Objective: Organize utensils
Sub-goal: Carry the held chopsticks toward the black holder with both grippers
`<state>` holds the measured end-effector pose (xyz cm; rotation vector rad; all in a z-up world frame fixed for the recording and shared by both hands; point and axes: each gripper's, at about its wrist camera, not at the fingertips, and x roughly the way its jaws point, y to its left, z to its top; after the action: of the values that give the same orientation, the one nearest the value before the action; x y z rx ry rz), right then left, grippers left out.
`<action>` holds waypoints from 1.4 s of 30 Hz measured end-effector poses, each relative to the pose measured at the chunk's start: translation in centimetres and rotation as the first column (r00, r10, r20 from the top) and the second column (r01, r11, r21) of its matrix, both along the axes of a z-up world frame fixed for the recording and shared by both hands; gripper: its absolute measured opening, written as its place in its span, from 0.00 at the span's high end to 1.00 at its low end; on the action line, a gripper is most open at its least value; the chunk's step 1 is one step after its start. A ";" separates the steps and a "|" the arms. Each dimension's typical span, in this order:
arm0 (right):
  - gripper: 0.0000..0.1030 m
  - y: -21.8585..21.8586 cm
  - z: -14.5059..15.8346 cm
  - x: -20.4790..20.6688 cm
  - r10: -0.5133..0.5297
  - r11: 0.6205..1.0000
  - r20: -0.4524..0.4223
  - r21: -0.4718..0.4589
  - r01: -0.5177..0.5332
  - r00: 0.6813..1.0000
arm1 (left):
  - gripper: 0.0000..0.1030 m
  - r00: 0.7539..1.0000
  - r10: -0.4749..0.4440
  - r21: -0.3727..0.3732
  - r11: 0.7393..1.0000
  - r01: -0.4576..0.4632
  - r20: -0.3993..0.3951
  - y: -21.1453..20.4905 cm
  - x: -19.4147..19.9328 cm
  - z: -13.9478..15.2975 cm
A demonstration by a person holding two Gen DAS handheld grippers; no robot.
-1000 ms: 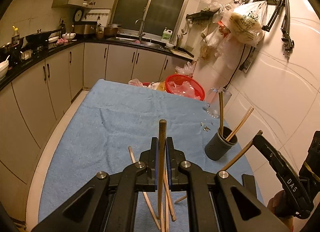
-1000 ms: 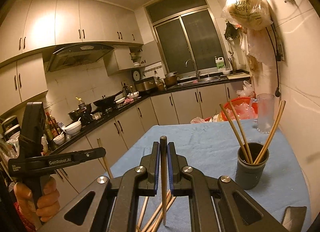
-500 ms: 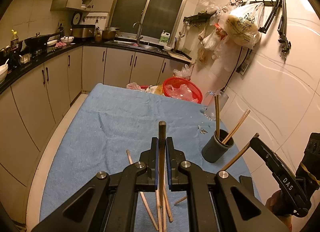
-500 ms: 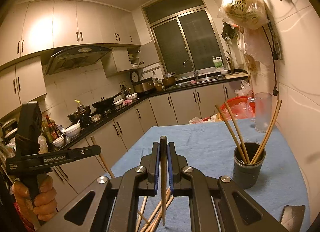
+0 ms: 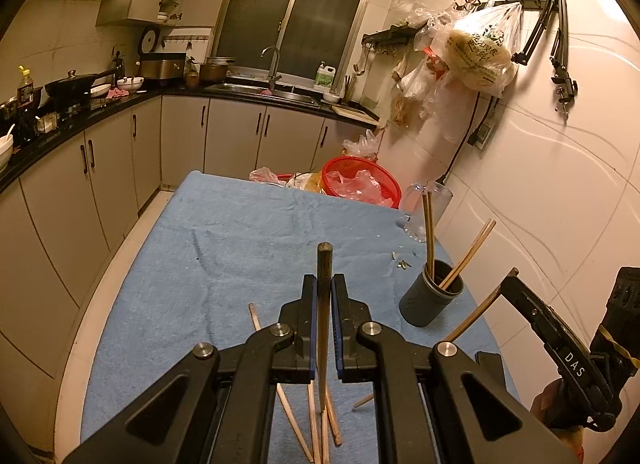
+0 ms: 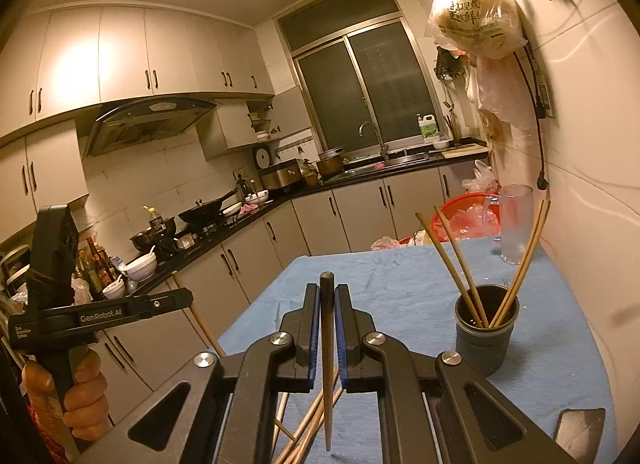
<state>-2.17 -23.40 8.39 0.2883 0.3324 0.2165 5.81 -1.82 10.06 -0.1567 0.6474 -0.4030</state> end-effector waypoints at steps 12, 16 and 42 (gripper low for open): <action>0.92 -1.4 0.8 -0.7 -0.030 1.000 0.020 0.008 0.030 0.999 | 0.93 0.999 -0.026 0.005 1.000 0.026 0.032 -0.8 -0.2 1.3; 0.92 -2.2 1.2 -1.0 -0.046 0.999 0.027 0.018 0.045 0.999 | 0.93 0.999 -0.039 0.007 0.999 0.038 0.036 -1.5 -0.3 1.7; 0.92 -9.0 3.2 -3.9 -0.172 0.983 0.074 0.081 0.166 0.982 | 0.93 0.987 -0.151 0.057 0.987 0.148 0.050 -8.4 -0.2 3.2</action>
<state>-6.02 -32.40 11.61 0.3789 0.2190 0.0728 5.64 -10.19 13.23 -0.0463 0.6177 -0.5323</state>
